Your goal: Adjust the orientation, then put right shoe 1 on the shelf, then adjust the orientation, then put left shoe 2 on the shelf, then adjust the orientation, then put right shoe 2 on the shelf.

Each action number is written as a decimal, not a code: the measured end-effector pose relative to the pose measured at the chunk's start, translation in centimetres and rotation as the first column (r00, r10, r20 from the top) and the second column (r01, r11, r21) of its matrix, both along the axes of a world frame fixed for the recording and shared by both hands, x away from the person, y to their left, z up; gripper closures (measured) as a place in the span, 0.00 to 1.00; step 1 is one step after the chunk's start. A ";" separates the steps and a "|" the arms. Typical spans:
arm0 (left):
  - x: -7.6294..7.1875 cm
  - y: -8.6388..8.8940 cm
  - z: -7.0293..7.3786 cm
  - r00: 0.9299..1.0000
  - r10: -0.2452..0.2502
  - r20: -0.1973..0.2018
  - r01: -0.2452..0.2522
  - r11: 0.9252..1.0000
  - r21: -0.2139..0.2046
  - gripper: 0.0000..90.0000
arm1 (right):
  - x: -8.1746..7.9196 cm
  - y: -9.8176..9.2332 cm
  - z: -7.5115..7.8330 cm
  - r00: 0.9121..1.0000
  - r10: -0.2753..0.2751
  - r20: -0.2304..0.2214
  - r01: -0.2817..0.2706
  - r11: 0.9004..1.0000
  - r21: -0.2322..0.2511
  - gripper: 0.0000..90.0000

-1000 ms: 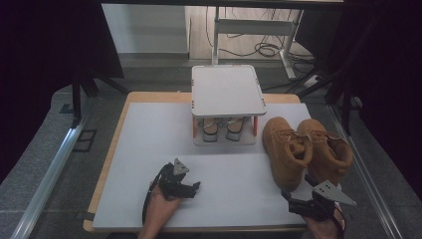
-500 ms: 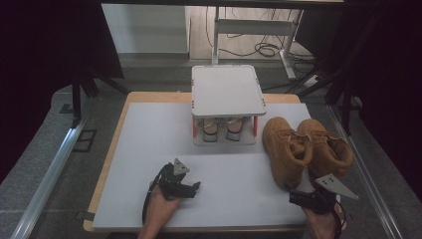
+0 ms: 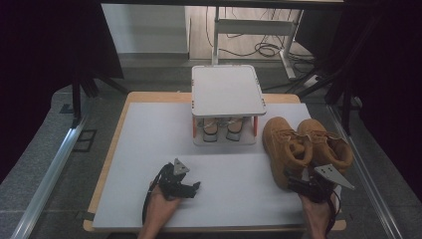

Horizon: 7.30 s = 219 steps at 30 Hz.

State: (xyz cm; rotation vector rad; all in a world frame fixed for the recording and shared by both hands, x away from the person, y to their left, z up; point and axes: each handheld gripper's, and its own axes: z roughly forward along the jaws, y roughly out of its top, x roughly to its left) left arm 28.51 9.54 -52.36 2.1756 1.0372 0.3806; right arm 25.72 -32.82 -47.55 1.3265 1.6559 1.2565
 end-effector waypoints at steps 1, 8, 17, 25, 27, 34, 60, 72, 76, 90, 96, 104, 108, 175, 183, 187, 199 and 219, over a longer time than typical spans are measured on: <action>0.0 0.0 0.0 1.000 0.000 0.000 0.000 1.000 0.000 0.14 | 0.3 0.2 0.1 1.000 -0.015 0.011 0.015 1.000 0.000 0.00; 0.0 0.0 0.0 1.000 0.000 0.000 0.000 1.000 0.000 0.14 | 1.3 0.7 0.2 0.998 -0.055 0.023 0.055 0.998 -0.016 0.00; 0.0 0.0 0.0 1.000 0.001 0.000 -0.001 1.000 -0.001 0.14 | 2.4 1.5 -0.1 0.995 -0.099 0.027 0.099 0.995 -0.024 0.00; 0.0 0.0 0.0 1.000 0.001 0.000 -0.001 1.000 -0.001 0.14 | 3.2 1.8 -0.3 0.992 -0.121 0.020 0.122 0.992 -0.035 0.00; 0.0 0.0 0.0 1.000 0.001 0.000 -0.001 1.000 0.000 0.14 | 3.4 2.0 -0.4 0.993 -0.121 0.015 0.122 0.992 -0.039 0.00; 0.0 0.0 0.0 1.000 0.001 0.000 -0.001 1.000 -0.001 0.14 | 3.5 2.2 -0.6 0.988 -0.150 0.035 0.151 0.987 -0.046 0.08; 0.0 0.0 0.0 1.000 0.001 0.000 -0.001 1.000 -0.001 0.14 | 2.5 2.1 0.1 0.992 -0.122 0.042 0.126 0.985 -0.120 0.53; 0.0 0.0 0.0 1.000 0.001 0.000 -0.001 1.000 -0.001 0.14 | 2.0 1.9 1.1 0.994 -0.100 0.034 0.104 0.987 -0.123 0.55; 0.0 0.0 0.0 1.000 0.001 -0.001 -0.001 1.000 -0.002 0.14 | 1.7 1.9 1.7 0.995 -0.089 0.035 0.092 0.989 -0.112 0.56; 0.0 0.0 0.0 1.000 -0.003 -0.002 0.003 1.000 0.003 0.14 | 1.0 2.4 3.5 0.995 -0.082 0.064 0.087 0.993 -0.081 0.56; 0.0 0.0 0.0 1.000 -0.003 -0.001 0.003 1.000 0.004 0.14 | 0.7 2.2 4.3 0.993 -0.091 0.082 0.097 0.992 -0.075 0.56; 0.0 0.0 0.0 1.000 -0.003 -0.001 0.003 1.000 0.004 0.14 | 0.6 2.0 5.9 0.988 -0.101 0.115 0.109 0.992 -0.062 0.56; 0.0 0.0 0.0 1.000 -0.003 -0.001 0.003 1.000 0.004 0.14 | 0.6 1.9 6.3 0.987 -0.103 0.121 0.110 0.992 -0.056 0.56; 0.0 0.0 0.0 1.000 -0.002 0.000 0.002 1.000 0.002 0.15 | 2.6 1.5 13.5 0.945 -0.138 0.295 0.149 0.989 -0.014 0.56; 0.0 0.0 0.0 1.000 -0.002 0.001 0.002 1.000 0.004 0.15 | 2.9 1.9 14.4 0.944 -0.127 0.306 0.137 0.990 -0.013 0.56; 0.0 0.0 0.0 1.000 -0.002 0.001 0.002 1.000 0.004 0.15 | 3.1 2.4 14.7 0.944 -0.110 0.311 0.121 0.992 -0.018 0.56; 0.0 0.0 0.0 1.000 -0.002 0.001 0.002 1.000 0.003 0.15 | 4.2 4.1 15.4 0.947 -0.077 0.311 0.085 0.996 -0.013 0.56; 0.0 0.1 0.0 1.000 -0.003 0.001 0.003 1.000 0.003 0.15 | 6.5 8.7 15.6 0.947 -0.003 0.320 0.010 1.000 -0.021 0.56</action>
